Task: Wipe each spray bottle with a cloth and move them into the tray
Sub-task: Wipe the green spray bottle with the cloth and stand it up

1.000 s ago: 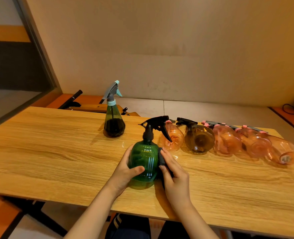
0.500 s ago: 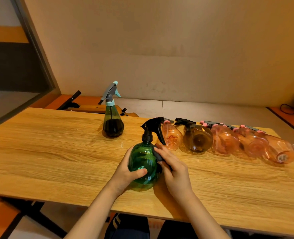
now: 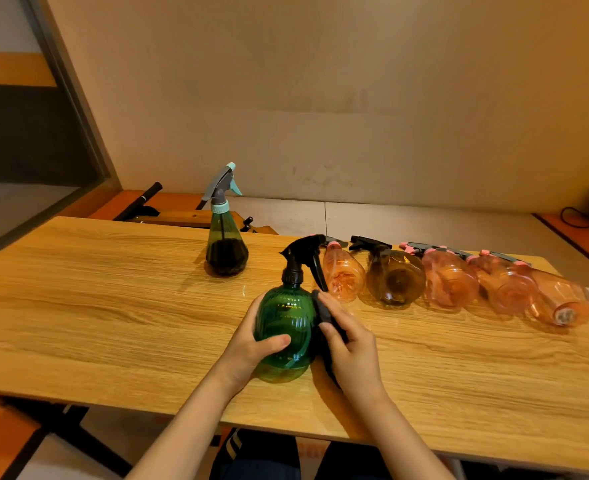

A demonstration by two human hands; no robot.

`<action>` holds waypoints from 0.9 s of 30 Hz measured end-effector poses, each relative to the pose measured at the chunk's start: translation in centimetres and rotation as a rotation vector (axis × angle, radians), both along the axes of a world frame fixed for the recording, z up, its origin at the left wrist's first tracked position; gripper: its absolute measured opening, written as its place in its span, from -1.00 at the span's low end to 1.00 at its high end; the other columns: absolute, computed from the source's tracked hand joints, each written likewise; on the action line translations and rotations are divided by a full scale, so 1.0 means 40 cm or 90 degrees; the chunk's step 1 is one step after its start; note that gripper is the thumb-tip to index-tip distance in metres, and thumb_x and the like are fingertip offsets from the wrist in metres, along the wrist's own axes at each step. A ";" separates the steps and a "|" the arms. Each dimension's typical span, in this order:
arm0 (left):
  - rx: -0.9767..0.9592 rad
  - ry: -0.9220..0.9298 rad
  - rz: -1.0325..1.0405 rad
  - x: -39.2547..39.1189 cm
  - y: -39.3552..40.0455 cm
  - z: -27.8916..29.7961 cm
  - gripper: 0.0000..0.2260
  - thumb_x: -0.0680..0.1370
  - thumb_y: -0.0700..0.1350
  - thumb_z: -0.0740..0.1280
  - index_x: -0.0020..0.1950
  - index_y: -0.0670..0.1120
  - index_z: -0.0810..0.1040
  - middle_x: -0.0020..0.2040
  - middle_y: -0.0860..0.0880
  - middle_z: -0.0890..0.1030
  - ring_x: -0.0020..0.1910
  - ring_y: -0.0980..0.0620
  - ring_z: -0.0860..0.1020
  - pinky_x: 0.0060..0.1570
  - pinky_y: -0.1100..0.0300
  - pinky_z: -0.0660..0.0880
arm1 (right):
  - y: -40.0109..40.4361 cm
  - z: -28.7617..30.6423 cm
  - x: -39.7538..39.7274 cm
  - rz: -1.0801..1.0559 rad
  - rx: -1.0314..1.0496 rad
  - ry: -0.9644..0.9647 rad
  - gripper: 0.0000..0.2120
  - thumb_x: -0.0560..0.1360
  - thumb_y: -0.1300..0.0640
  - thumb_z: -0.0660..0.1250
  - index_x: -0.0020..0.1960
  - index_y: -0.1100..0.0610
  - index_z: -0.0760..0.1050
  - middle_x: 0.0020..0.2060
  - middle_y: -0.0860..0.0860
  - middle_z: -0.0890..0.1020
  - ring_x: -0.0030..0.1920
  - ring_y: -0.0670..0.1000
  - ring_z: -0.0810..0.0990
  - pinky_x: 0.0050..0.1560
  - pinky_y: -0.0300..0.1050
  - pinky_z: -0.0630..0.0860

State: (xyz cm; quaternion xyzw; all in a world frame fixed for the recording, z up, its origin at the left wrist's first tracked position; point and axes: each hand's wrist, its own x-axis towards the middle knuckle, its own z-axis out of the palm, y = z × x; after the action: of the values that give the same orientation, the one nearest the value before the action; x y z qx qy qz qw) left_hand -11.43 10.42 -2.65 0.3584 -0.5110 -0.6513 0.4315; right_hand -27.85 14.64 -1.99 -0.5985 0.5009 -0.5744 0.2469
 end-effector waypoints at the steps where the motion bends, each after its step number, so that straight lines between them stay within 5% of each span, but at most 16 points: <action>1: 0.013 0.022 0.014 0.000 0.000 0.003 -0.25 0.12 -0.05 0.53 0.30 0.04 0.40 0.08 -0.05 0.64 0.06 -0.03 0.63 -0.12 0.13 0.58 | 0.007 -0.006 0.006 0.006 0.002 0.000 -0.49 0.47 0.38 0.28 0.21 -0.18 0.42 0.23 -0.27 0.47 0.29 -0.27 0.38 0.29 -0.39 0.27; 5: 0.070 0.095 0.081 -0.005 0.000 0.016 -0.06 -0.08 0.09 0.66 0.26 0.02 0.43 0.00 -0.04 0.67 -0.05 0.01 0.67 -0.24 0.17 0.59 | 0.037 -0.043 0.032 0.021 -0.013 0.032 -0.51 0.43 0.30 0.30 0.29 -0.06 0.41 0.22 -0.49 0.37 0.31 -0.28 0.36 0.26 -0.43 0.27; 9: 0.070 0.085 0.142 -0.025 0.009 0.019 -0.29 0.10 0.06 0.51 0.23 0.01 0.45 0.07 -0.09 0.62 -0.03 0.02 0.65 -0.23 0.19 0.58 | 0.042 -0.049 0.029 0.015 -0.010 0.042 -0.47 0.40 0.24 0.35 0.33 -0.03 0.36 0.22 -0.54 0.33 0.31 -0.32 0.32 0.25 -0.47 0.24; 12: 0.061 0.047 0.216 -0.046 0.021 0.015 -0.32 0.16 0.09 0.51 0.25 0.05 0.44 0.16 -0.10 0.59 0.09 -0.04 0.60 -0.08 0.10 0.58 | 0.040 -0.049 0.027 -0.001 -0.010 0.047 -0.44 0.39 0.28 0.40 0.32 -0.03 0.38 0.20 -0.53 0.36 0.30 -0.32 0.34 0.25 -0.48 0.25; 16: 0.084 -0.013 0.317 -0.074 0.052 0.027 -0.06 0.13 0.28 0.53 0.44 0.04 0.31 0.26 -0.06 0.53 0.20 -0.07 0.53 0.20 -0.12 0.50 | 0.042 -0.049 0.028 -0.031 -0.027 0.069 -0.41 0.37 0.37 0.43 0.30 -0.05 0.40 0.20 -0.44 0.40 0.29 -0.35 0.34 0.23 -0.49 0.25; 19: 0.119 -0.022 0.381 -0.099 0.063 0.043 -0.12 0.31 0.23 0.47 0.51 -0.02 0.19 0.31 -0.04 0.45 0.27 -0.09 0.46 0.29 -0.11 0.42 | 0.042 -0.052 0.027 -0.037 -0.023 0.060 -0.41 0.38 0.40 0.41 0.29 -0.03 0.39 0.17 -0.55 0.36 0.28 -0.35 0.34 0.23 -0.49 0.25; 21: 0.151 -0.040 0.413 -0.112 0.065 0.046 -0.22 0.46 0.14 0.39 0.55 -0.06 0.09 0.30 -0.05 0.40 0.32 -0.11 0.41 0.31 -0.06 0.39 | 0.045 -0.051 0.028 -0.043 -0.022 0.050 -0.42 0.39 0.42 0.40 0.28 -0.04 0.40 0.19 -0.47 0.40 0.28 -0.36 0.34 0.23 -0.50 0.25; 24: 0.186 -0.016 0.397 -0.107 0.078 0.051 -0.13 0.34 0.22 0.42 0.52 -0.07 0.15 0.37 -0.09 0.42 0.29 -0.13 0.45 0.30 -0.10 0.41 | 0.048 -0.044 0.028 -0.045 -0.017 0.019 -0.43 0.41 0.43 0.37 0.25 -0.09 0.41 0.21 -0.28 0.45 0.27 -0.38 0.33 0.20 -0.52 0.26; 27: 0.161 -0.123 0.409 -0.092 0.083 0.058 -0.08 0.35 0.20 0.45 0.55 -0.04 0.03 0.45 -0.13 0.30 0.39 -0.16 0.34 0.34 -0.13 0.36 | 0.048 -0.041 0.027 -0.041 -0.014 0.007 -0.43 0.42 0.43 0.36 0.22 -0.13 0.40 0.20 -0.27 0.45 0.26 -0.40 0.33 0.19 -0.53 0.26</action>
State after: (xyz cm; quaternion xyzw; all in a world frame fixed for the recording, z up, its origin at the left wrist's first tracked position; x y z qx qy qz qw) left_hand -15.11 13.72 -0.35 0.6114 -0.3261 -0.5038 0.5158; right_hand -26.76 16.55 -3.63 -0.5878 0.5151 -0.5842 0.2187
